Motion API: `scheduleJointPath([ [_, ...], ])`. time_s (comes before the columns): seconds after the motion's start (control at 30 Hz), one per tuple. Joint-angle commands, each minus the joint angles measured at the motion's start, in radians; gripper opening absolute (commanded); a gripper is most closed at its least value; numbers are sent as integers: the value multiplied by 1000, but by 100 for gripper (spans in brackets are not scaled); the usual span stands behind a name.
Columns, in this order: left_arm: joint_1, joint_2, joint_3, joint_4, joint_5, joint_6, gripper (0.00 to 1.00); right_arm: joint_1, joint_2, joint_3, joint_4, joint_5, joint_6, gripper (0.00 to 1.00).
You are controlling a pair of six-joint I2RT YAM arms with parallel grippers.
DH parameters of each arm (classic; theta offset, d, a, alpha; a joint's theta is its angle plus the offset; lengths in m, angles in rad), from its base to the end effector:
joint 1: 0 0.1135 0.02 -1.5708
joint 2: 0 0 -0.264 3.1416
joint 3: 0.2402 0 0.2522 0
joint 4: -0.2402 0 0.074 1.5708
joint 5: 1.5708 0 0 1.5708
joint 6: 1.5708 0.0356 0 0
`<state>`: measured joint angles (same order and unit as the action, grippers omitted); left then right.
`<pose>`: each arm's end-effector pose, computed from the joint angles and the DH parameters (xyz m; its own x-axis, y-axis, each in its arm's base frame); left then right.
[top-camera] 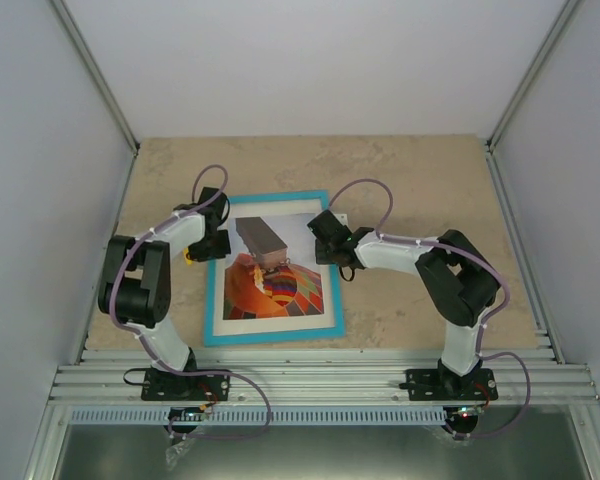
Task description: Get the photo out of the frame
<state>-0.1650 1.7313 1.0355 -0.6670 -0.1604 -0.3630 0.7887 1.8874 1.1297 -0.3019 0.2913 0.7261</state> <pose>0.3079 -0.0455 0.1563 -0.9483 -0.1974 -0.2485 -0.2215 0.9724 0.0728 0.2710 0.2583 0.1453 -0.8451 0.0517 -0.5321 -0.0260 0.9902 0.1375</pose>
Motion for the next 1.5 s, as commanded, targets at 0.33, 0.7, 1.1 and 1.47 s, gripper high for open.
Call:
scheduleJointPath([
  [0.33, -1, -112, 36, -35, -31, -76, 13, 26, -77, 32, -5, -12, -43, 10],
  [0.7, -21, -184, 71, -75, 53, -92, 4, 15, -139, 16, -36, 0, -106, 1],
  [1.1, -278, -168, 220, -25, 301, -269, 0, -203, -358, -118, -52, -46, -445, 0],
  [1.47, -445, 120, 488, 136, 481, -405, 0, -524, -447, -183, 54, -29, -733, 0],
])
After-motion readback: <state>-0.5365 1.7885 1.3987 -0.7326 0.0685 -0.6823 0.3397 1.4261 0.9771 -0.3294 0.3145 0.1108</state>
